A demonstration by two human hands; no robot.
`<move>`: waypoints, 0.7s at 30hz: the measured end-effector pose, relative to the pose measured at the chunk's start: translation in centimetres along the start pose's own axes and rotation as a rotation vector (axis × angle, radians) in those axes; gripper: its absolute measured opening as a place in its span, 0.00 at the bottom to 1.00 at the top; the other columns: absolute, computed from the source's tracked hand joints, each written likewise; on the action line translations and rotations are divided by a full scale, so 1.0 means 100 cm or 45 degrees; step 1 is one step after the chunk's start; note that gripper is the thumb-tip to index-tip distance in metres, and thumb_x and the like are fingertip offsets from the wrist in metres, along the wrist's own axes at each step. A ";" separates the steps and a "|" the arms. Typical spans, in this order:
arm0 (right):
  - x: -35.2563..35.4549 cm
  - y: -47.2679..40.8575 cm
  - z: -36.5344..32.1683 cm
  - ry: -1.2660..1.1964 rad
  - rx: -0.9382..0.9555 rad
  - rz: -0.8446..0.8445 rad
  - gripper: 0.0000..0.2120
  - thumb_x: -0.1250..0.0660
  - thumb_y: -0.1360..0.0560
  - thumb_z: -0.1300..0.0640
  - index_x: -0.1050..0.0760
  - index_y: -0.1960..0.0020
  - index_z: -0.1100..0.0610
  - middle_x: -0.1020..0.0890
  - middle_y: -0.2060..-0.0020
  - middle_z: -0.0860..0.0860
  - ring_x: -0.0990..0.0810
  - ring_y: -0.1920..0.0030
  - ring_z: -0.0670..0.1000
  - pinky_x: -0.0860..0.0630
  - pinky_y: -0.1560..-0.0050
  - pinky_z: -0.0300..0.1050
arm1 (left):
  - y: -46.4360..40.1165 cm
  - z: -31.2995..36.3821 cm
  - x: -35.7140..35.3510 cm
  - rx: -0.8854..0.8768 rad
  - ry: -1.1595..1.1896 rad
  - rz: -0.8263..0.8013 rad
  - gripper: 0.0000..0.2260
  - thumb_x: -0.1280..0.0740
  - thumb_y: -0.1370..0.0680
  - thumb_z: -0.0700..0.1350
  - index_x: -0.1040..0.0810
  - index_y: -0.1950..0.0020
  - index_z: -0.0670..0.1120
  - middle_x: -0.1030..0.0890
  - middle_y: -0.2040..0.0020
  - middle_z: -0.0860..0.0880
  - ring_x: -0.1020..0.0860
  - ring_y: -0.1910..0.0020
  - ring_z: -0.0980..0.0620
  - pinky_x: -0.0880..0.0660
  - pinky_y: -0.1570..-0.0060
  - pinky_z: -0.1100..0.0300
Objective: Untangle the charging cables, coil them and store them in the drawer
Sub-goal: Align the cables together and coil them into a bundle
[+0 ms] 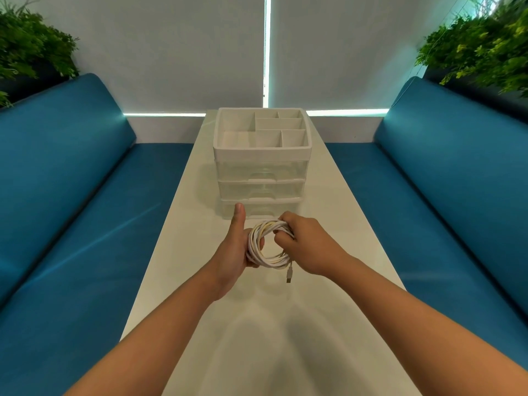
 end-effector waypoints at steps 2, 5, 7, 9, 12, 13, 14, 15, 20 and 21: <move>-0.002 0.001 0.003 -0.043 -0.052 0.023 0.07 0.41 0.23 0.55 0.29 0.49 0.58 0.20 0.61 0.54 0.20 0.62 0.56 0.20 0.58 0.56 | -0.002 0.000 0.002 0.000 0.036 0.000 0.39 0.63 0.21 0.66 0.19 0.44 0.44 0.26 0.72 0.56 0.29 0.71 0.60 0.34 0.56 0.58; -0.005 0.003 0.001 -0.094 -0.080 0.108 0.07 0.43 0.21 0.54 0.31 0.49 0.57 0.21 0.62 0.55 0.20 0.64 0.56 0.20 0.60 0.58 | -0.006 -0.004 0.009 -0.024 0.150 0.070 0.39 0.59 0.20 0.66 0.24 0.39 0.34 0.31 0.68 0.50 0.35 0.69 0.54 0.36 0.62 0.57; -0.004 0.002 -0.003 -0.141 -0.079 0.197 0.07 0.42 0.21 0.54 0.30 0.50 0.57 0.22 0.64 0.52 0.22 0.67 0.52 0.21 0.64 0.54 | -0.008 -0.006 0.011 -0.045 0.235 0.130 0.34 0.55 0.18 0.62 0.25 0.39 0.35 0.31 0.66 0.49 0.35 0.68 0.53 0.36 0.63 0.57; -0.002 0.002 -0.006 -0.201 -0.058 0.254 0.06 0.42 0.20 0.55 0.30 0.50 0.57 0.24 0.67 0.50 0.25 0.73 0.47 0.26 0.74 0.42 | -0.008 -0.006 0.012 -0.061 0.324 0.190 0.27 0.53 0.17 0.59 0.25 0.41 0.40 0.29 0.66 0.49 0.35 0.67 0.53 0.37 0.63 0.56; -0.004 0.003 -0.008 -0.190 -0.047 0.296 0.08 0.42 0.20 0.54 0.29 0.53 0.57 0.23 0.69 0.51 0.25 0.77 0.47 0.29 0.78 0.38 | -0.008 -0.005 0.012 -0.064 0.374 0.209 0.20 0.52 0.16 0.56 0.27 0.45 0.44 0.29 0.65 0.49 0.35 0.66 0.53 0.37 0.61 0.56; -0.005 0.003 -0.007 -0.188 -0.054 0.288 0.09 0.43 0.19 0.53 0.30 0.54 0.57 0.23 0.70 0.52 0.23 0.77 0.48 0.26 0.76 0.42 | -0.008 -0.007 0.013 -0.048 0.386 0.223 0.20 0.51 0.16 0.55 0.26 0.45 0.43 0.29 0.65 0.49 0.34 0.66 0.53 0.36 0.60 0.56; -0.006 0.003 -0.006 -0.173 -0.062 0.272 0.10 0.43 0.19 0.52 0.30 0.54 0.57 0.22 0.70 0.53 0.22 0.77 0.51 0.24 0.75 0.46 | -0.008 -0.009 0.013 -0.028 0.406 0.244 0.19 0.49 0.15 0.54 0.24 0.46 0.43 0.28 0.64 0.50 0.32 0.65 0.53 0.33 0.58 0.57; -0.007 0.003 -0.004 -0.134 -0.067 0.256 0.10 0.43 0.19 0.52 0.30 0.54 0.57 0.21 0.70 0.54 0.21 0.76 0.53 0.24 0.74 0.48 | -0.007 -0.011 0.013 -0.012 0.436 0.262 0.18 0.48 0.15 0.52 0.22 0.45 0.43 0.27 0.64 0.50 0.30 0.63 0.54 0.30 0.56 0.57; -0.001 -0.005 -0.005 -0.080 0.013 0.173 0.10 0.42 0.20 0.50 0.30 0.55 0.55 0.21 0.67 0.55 0.21 0.72 0.54 0.27 0.69 0.47 | -0.003 -0.016 0.011 0.021 0.719 0.145 0.15 0.45 0.16 0.47 0.21 0.50 0.43 0.25 0.63 0.47 0.27 0.63 0.52 0.26 0.55 0.57; -0.001 -0.006 -0.006 -0.106 0.029 0.150 0.10 0.41 0.20 0.50 0.29 0.54 0.55 0.20 0.66 0.55 0.21 0.69 0.54 0.26 0.67 0.48 | -0.003 -0.016 0.011 0.033 0.803 0.135 0.15 0.44 0.17 0.47 0.21 0.52 0.42 0.26 0.63 0.47 0.28 0.64 0.52 0.26 0.56 0.57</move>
Point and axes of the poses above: each hand's wrist, its own y-axis away from the middle knuckle, its own x-axis out of the back of the hand, z = x × y, the point moved 5 cm from there along -y, towards the middle knuckle
